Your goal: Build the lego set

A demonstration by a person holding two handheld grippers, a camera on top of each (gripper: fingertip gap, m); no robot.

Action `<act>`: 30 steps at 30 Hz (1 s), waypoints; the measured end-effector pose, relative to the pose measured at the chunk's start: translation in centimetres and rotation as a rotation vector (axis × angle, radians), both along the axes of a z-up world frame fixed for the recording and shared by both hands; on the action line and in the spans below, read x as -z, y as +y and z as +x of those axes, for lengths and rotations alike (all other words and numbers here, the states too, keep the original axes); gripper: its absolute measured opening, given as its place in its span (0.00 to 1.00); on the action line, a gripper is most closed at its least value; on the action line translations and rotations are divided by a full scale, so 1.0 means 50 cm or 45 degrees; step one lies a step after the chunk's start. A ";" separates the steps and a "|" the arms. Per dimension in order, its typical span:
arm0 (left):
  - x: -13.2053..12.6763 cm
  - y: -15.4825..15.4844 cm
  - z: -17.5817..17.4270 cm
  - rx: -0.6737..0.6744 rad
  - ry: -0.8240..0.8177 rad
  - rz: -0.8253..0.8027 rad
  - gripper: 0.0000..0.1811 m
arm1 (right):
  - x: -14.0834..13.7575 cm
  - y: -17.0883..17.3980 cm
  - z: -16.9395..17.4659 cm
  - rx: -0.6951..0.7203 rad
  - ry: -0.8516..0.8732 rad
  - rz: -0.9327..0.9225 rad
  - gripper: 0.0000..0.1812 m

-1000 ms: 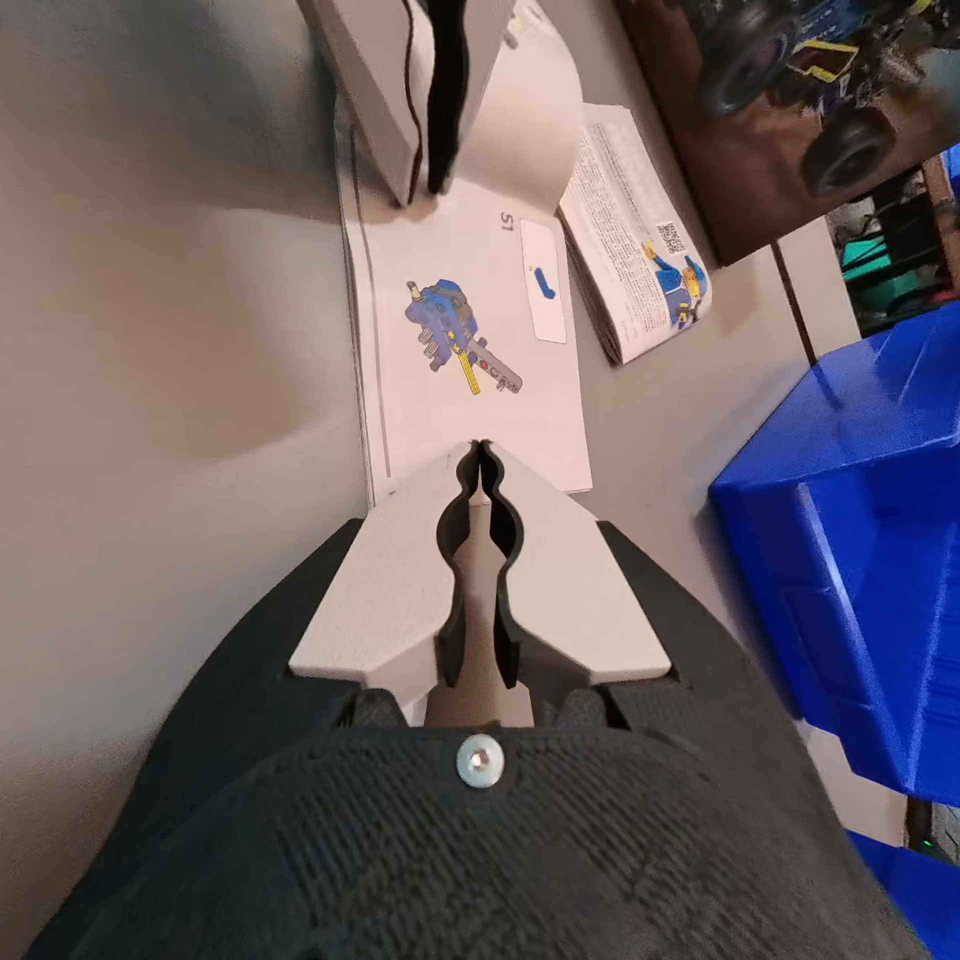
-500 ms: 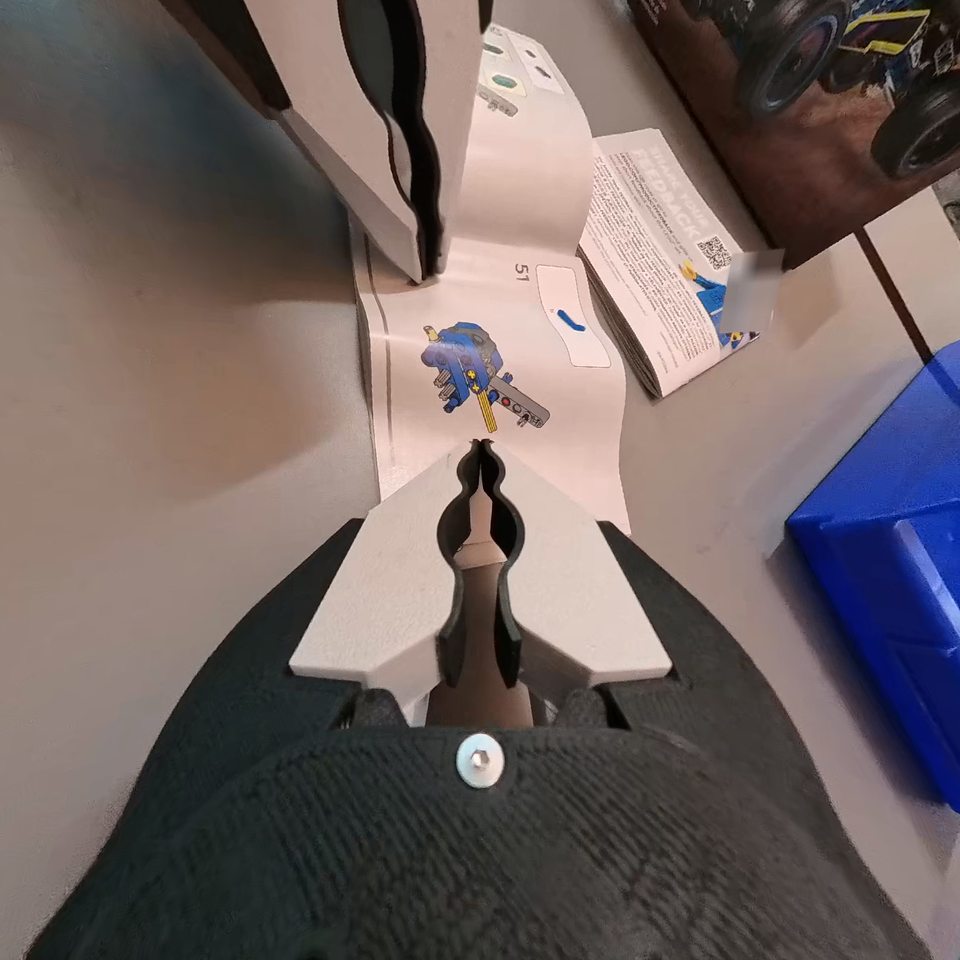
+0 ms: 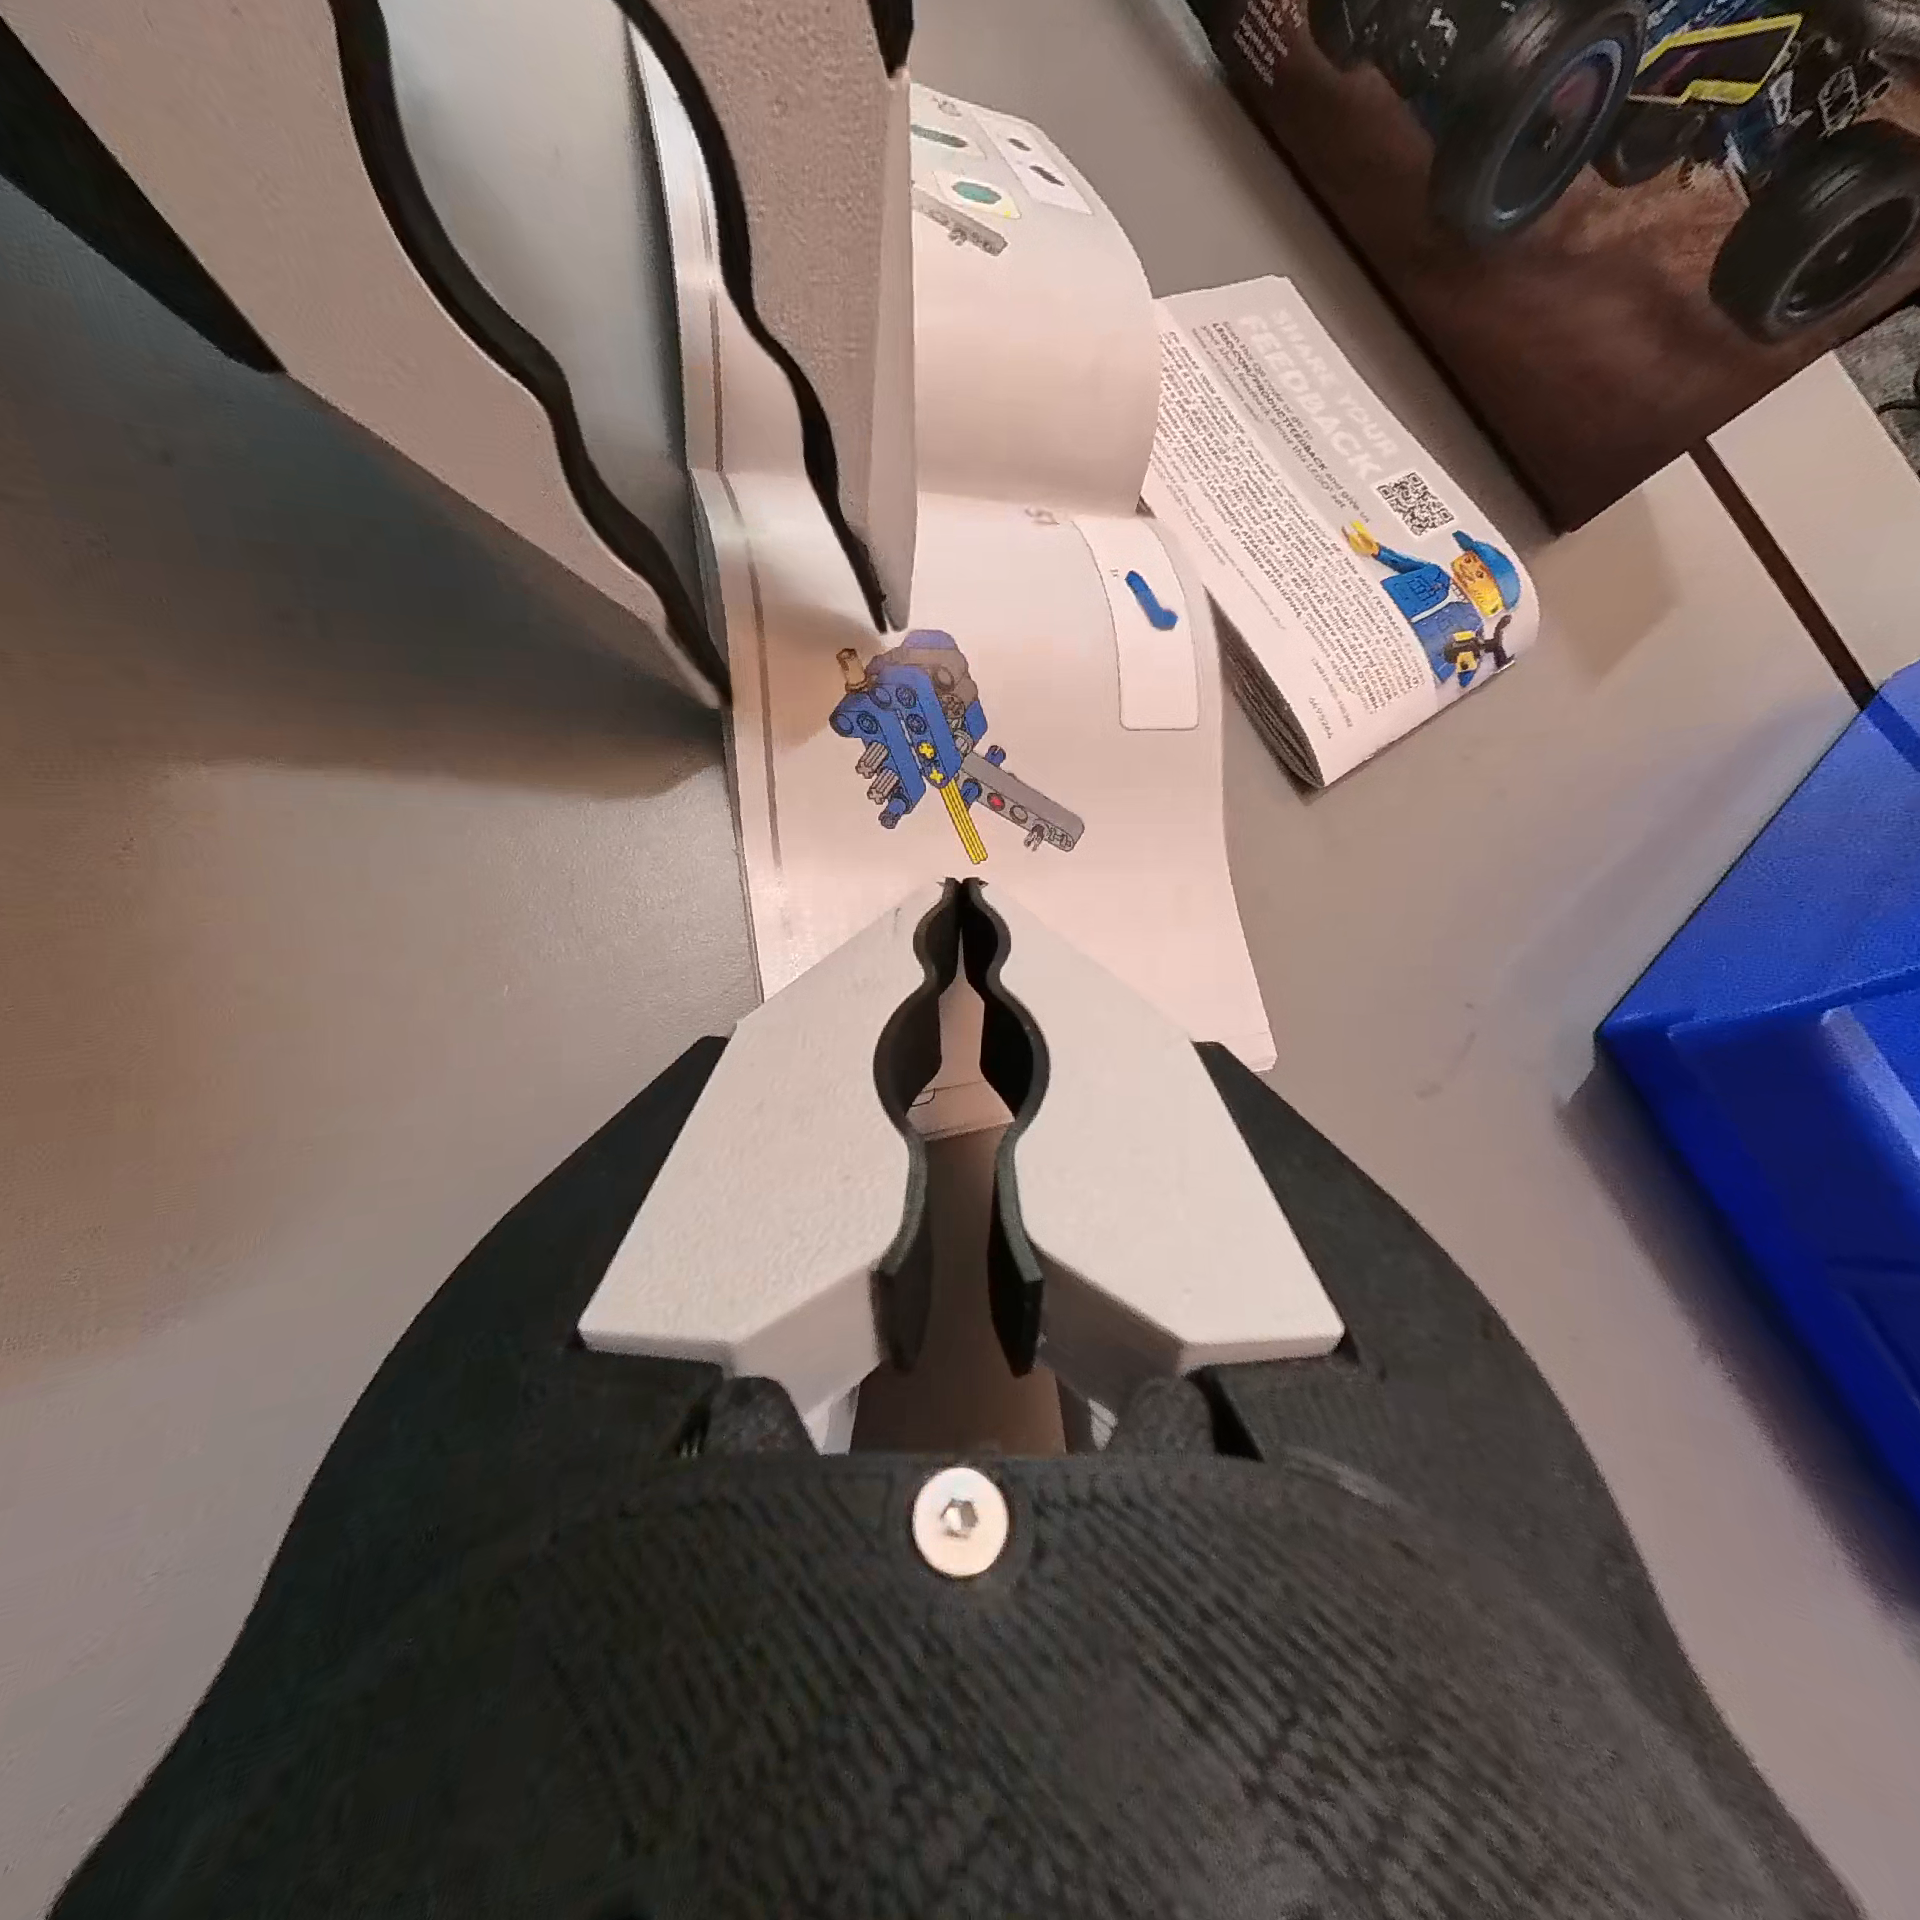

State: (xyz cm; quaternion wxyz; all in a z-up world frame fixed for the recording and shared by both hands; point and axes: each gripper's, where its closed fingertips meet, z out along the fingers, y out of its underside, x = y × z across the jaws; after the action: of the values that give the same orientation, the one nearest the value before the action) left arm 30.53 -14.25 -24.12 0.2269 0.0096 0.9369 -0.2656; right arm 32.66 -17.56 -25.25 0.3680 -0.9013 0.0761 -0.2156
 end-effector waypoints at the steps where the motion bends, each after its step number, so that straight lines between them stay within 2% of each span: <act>1: -0.001 0.001 0.001 0.001 -0.020 0.012 0.13 | 0.000 0.000 0.000 0.000 0.001 0.002 0.00; 4: -0.011 0.000 -0.002 0.016 -0.075 0.013 0.09 | 0.000 0.001 -0.001 -0.001 0.013 0.021 0.00; 7: -0.022 -0.001 -0.005 0.002 -0.117 -0.026 0.00 | -0.009 -0.006 -0.008 -0.033 0.024 0.057 0.00; 12: -0.028 0.004 -0.002 -0.073 -0.122 -0.134 0.00 | -0.093 -0.092 0.043 0.229 -0.114 0.210 0.00; 16: -0.044 0.005 0.005 -0.157 -0.122 -0.240 0.00 | -0.057 -0.111 0.044 0.258 -0.171 0.007 0.00; 19: -0.071 0.015 0.019 -0.299 -0.089 -0.409 0.00 | -0.013 -0.094 0.040 0.236 -0.141 -0.105 0.00; 22: -0.099 0.040 0.033 -0.497 0.034 -0.661 0.00 | -0.011 -0.046 0.034 0.152 -0.194 -0.087 0.00; 24: -0.106 0.080 0.052 -0.671 0.117 -0.796 0.00 | 0.000 -0.026 0.031 0.123 -0.211 -0.122 0.00; 27: -0.083 0.176 0.086 -0.931 0.109 -0.768 0.03 | 0.000 -0.024 0.030 0.113 -0.221 -0.152 0.00; 30: -0.058 0.248 0.097 -1.073 0.082 -0.627 0.08 | 0.000 -0.024 0.027 0.111 -0.198 -0.140 0.00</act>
State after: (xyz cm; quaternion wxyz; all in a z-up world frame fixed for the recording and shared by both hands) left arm 35.36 -1.87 -21.22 0.2810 -0.4328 0.7752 -0.3644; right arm 34.03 -18.78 -25.26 0.3129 -0.8965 0.0747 -0.3045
